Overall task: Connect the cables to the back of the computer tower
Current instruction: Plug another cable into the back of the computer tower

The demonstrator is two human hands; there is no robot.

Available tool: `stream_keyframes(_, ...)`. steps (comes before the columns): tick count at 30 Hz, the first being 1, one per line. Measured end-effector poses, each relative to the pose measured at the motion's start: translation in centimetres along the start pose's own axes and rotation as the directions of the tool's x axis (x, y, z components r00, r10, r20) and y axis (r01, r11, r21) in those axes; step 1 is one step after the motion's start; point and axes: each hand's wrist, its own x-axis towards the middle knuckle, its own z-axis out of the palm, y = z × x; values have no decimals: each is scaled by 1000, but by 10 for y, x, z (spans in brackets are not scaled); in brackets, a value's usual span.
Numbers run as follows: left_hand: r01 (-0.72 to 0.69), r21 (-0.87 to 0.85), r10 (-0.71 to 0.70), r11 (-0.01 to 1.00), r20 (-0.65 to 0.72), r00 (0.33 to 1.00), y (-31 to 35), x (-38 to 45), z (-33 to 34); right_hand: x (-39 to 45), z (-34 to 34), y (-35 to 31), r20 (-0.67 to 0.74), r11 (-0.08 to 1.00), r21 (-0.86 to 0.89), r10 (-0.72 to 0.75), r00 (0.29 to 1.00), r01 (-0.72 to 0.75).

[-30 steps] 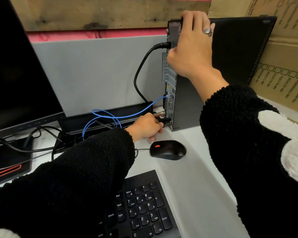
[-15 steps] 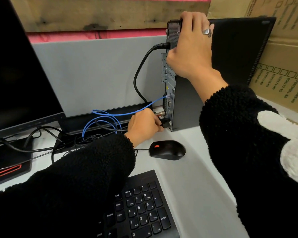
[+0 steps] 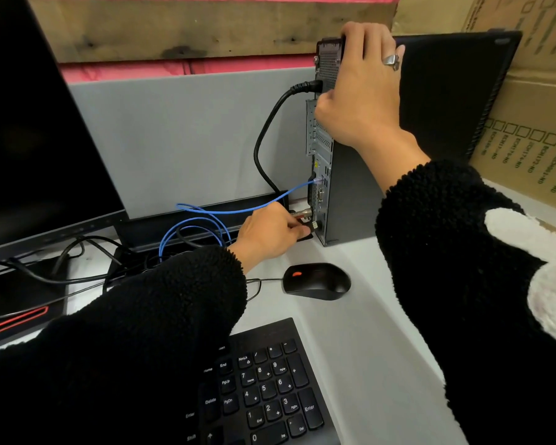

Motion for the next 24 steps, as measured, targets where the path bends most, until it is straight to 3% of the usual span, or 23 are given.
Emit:
stream_keyframes(6, -53, 89, 63, 995, -117, 991, 2, 2, 20, -1, -1, 1, -7, 1000, -7, -1, 1000, 1)
stream_keyframes(18, -137, 13, 137, 991, -139, 981, 0, 7, 26, -1, 1, 0, -13, 1000, -26, 7, 1000, -8)
stream_keyframes(24, -247, 90, 259, 965, -151, 954, 3, 3, 24, -1, 1, 0, -13, 1000, -18, 7, 1000, -7)
